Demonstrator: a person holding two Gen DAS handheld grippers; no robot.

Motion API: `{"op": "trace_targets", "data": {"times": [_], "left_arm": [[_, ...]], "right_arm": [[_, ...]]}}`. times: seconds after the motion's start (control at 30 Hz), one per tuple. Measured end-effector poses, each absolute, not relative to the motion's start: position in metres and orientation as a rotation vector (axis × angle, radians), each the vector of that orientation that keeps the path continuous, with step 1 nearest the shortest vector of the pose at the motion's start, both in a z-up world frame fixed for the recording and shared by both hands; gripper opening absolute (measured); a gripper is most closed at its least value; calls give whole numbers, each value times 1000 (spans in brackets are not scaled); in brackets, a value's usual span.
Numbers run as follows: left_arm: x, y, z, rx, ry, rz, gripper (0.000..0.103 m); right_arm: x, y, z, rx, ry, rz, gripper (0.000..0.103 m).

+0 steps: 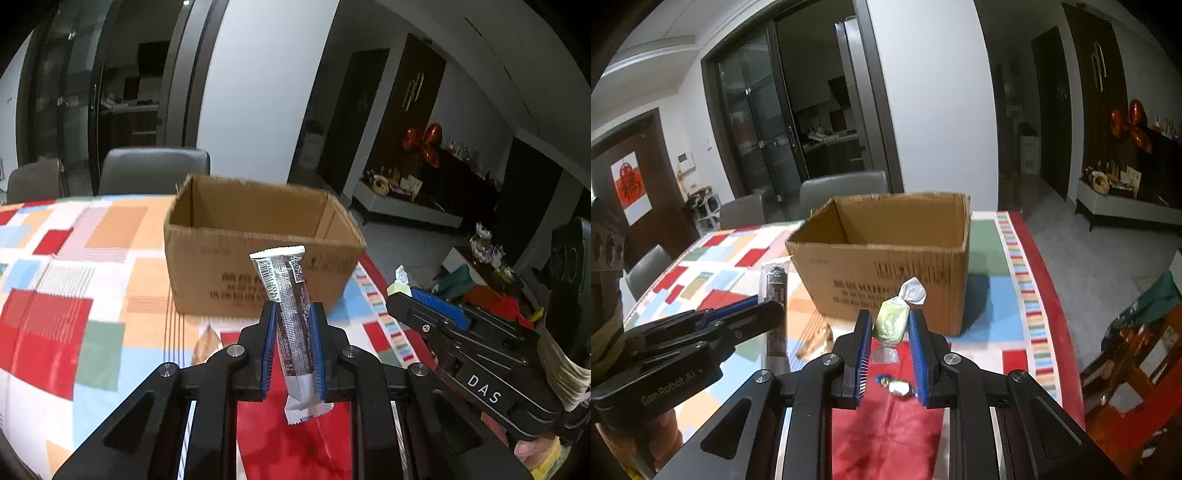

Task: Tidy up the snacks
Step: 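Carry both snacks into the cardboard box and open both tools to drop them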

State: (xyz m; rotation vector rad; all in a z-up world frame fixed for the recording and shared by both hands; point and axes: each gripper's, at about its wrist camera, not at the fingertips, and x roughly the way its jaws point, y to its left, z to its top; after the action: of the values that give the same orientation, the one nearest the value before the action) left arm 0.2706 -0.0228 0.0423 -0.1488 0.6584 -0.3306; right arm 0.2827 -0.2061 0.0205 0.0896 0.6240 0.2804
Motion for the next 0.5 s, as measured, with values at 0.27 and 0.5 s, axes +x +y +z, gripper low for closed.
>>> {"op": "trace_targets", "data": {"times": [0.27,0.5], "left_arm": [[295,-17,70,-140,600,-316,18],[323,-15,87,-120,567,-312,18]], "right_arm": [[311,-202,35,90,604,280,22],[345,-200,52,84,567,265,22]]}}
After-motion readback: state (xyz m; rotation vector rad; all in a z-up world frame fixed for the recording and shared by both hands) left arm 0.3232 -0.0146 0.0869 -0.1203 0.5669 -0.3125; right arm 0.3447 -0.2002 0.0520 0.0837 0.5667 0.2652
